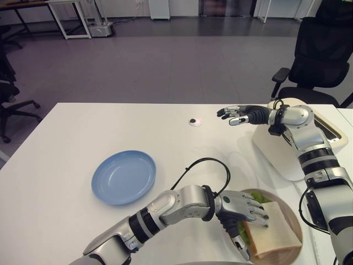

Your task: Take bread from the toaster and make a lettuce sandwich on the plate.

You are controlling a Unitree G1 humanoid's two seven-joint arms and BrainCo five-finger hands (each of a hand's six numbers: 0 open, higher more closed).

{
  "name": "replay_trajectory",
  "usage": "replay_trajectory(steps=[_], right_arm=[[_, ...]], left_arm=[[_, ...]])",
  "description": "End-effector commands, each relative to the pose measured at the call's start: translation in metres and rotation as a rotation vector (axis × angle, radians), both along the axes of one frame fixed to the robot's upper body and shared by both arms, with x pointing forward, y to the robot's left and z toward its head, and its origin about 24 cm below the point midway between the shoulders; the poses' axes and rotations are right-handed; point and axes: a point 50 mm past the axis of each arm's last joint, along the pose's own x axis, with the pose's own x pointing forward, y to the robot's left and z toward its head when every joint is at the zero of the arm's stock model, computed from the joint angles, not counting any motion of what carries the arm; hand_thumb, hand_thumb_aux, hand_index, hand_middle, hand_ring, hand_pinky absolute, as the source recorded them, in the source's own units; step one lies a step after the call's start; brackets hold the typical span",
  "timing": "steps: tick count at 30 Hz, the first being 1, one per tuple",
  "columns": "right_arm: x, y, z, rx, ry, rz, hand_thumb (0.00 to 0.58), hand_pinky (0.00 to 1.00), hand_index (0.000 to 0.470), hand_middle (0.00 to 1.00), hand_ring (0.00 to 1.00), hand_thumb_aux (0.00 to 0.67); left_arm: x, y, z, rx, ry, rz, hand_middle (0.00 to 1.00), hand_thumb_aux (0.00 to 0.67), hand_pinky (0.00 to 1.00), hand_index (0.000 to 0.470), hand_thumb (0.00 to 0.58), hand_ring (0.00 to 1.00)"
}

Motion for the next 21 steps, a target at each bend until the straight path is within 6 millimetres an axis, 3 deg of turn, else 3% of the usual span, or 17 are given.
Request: replay_trajectory(steps=[1,8,21], right_arm=[[0.002,-0.001,0.003,0.024,-0.011,-0.027,0.000,0.00,0.000,0.00,0.00,0.000],[0.004,0.000,0.007,0.057,-0.035,-0.052,0.000,0.00,0.000,0.00,0.00,0.000],[0.004,0.006,0.005,0.053,-0.017,-0.019,0.000,0.00,0.000,0.00,0.00,0.000]], left_arm=[[0.013,0.032,-0.018,0.283,-0.103,0.039,0.00,0.000,0.00,0.000,0.000,0.00],[0.017,0.070,-0.026,0.440,-0.126,0.097,0.00,0.000,0.00,0.000,0.000,0.00],[0.020,0.094,-0.025,0.458,-0.090,0.225,0.00,0.000,0.00,0.000,0.000,0.00]])
